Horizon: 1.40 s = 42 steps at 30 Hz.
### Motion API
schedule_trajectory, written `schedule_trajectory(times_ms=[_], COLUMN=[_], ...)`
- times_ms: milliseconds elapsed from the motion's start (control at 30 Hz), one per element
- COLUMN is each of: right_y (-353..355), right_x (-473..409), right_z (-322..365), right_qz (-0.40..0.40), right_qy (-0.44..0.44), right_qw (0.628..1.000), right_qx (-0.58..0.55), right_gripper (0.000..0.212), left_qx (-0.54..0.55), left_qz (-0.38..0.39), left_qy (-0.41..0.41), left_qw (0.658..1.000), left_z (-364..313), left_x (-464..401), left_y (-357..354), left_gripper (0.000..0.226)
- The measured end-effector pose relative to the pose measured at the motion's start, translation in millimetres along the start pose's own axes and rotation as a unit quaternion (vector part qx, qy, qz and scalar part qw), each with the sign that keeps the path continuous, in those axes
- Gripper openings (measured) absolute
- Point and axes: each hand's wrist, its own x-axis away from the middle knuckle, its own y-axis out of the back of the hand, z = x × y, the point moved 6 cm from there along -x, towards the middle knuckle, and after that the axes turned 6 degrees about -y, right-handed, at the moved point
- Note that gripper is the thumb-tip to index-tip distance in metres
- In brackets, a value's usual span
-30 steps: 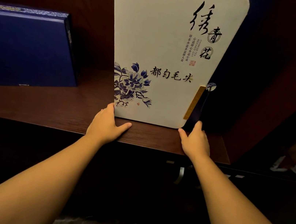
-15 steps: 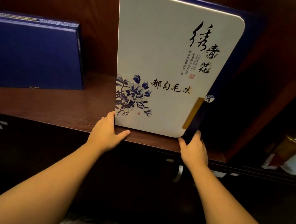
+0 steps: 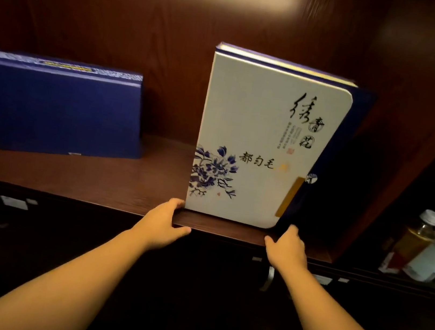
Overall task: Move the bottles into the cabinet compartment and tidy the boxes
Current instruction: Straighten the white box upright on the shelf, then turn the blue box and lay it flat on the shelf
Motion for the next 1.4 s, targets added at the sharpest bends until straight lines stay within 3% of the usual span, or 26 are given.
schedule_trajectory(times_ms=[67,200,300,467,600,867,1133,1267,1400], right_y=[0.9,-6.9,-11.8,-16.6,-18.4,-45.0,-60.7,-80.4,-97.8], right_x=[15.1,65.5,104.4,158.3,180.7,158.1,104.5,89.6,77.2], right_z=[2.6,40.9,89.3,183.3,254.0,384.8,507.3,551.4,579.3], right_qz=[-0.001,0.041,0.081,0.12,0.088,0.075,0.044,0.075,0.076], right_qy=[0.004,0.074,0.159,0.28,0.371,0.465,0.534,0.543,0.554], right_qw=[1.0,0.996,0.984,0.952,0.924,0.882,0.843,0.832,0.813], right_qx=[0.019,0.029,0.02,0.02,0.005,0.017,0.049,0.085,0.161], right_gripper=[0.062,0.028,0.015,0.011,0.008,0.006,0.027,0.064,0.096], left_qx=[-0.03,-0.047,-0.086,-0.16,-0.217,-0.323,-0.434,-0.459,-0.442], left_qz=[0.019,0.029,0.013,-0.054,-0.127,-0.19,-0.18,-0.167,-0.131], left_qy=[-0.001,0.02,0.022,0.019,0.025,0.055,0.095,0.108,0.139], left_qw=[0.999,0.998,0.996,0.985,0.968,0.925,0.878,0.866,0.876], left_z=[5.7,23.4,35.0,43.9,45.5,58.5,81.2,99.3,120.1], left_x=[11.5,46.9,71.6,102.1,109.1,76.7,4.9,-14.9,-22.5], left_y=[6.2,42.1,82.8,171.0,240.2,336.6,386.7,394.0,389.0], left_gripper=[0.07,0.065,0.058,0.041,0.038,0.043,0.071,0.086,0.096])
